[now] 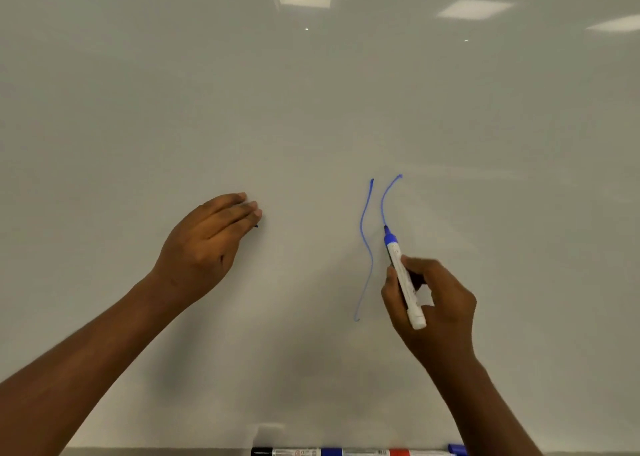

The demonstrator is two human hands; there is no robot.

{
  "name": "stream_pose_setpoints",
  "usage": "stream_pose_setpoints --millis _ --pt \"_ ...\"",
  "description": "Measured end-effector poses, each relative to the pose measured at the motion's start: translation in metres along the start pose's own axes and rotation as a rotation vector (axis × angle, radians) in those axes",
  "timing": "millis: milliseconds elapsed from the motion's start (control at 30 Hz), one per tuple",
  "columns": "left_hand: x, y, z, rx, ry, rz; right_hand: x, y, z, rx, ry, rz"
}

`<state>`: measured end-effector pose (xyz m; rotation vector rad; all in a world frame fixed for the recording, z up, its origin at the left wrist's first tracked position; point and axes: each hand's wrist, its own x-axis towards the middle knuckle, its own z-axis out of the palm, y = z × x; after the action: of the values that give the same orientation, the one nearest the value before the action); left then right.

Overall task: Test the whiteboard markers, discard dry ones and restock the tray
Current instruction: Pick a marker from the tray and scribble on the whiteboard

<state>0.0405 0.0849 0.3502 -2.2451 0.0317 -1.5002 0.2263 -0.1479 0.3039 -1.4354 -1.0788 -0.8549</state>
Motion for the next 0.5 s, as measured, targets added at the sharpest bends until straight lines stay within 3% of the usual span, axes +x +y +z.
stream_pose_setpoints --millis 133,300,500 --pt "-0.001 0.002 0.001 0.016 0.007 -0.009 -0.049 0.009 0.001 0.023 -0.063 0.050" --pt "-0.004 0.013 0.000 -0.005 -0.034 -0.093 -0.091 0.004 0.002 0.079 -0.436 0.199" --pt "-0.032 0.066 -0.013 -0.391 -0.135 -0.424 -0.082 -0.022 -0.008 0.362 -0.326 0.457"
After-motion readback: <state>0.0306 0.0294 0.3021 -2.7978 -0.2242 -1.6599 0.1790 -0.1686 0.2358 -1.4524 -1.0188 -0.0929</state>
